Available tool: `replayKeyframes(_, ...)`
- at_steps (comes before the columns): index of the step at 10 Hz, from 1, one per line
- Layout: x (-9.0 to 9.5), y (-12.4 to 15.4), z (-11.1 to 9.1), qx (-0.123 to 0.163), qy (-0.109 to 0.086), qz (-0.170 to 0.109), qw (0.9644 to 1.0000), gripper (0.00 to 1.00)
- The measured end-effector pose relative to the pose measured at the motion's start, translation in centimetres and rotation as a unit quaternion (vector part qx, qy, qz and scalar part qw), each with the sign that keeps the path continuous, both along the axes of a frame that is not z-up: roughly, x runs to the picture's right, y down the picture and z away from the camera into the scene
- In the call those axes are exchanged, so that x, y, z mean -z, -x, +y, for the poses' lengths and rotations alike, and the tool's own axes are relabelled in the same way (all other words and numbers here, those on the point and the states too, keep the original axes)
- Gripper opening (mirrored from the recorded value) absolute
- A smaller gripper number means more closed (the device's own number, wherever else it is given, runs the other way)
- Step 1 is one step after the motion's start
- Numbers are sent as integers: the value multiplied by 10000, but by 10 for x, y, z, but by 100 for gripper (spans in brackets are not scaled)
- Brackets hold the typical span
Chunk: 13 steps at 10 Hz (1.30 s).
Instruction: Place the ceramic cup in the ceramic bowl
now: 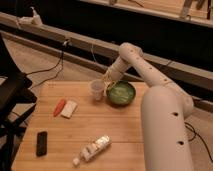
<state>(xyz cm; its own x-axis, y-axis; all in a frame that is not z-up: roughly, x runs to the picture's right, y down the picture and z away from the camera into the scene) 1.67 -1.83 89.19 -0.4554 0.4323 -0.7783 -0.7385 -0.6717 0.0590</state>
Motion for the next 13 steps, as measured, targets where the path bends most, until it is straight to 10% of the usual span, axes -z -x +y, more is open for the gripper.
replayKeyframes(4,-4,14,7,207,156,-104,9996,5)
replayKeyframes(8,-11,3,15,378,348,-125,9986,0)
replayKeyframes(13,35,13,-22,173,-243,-362,9989,0)
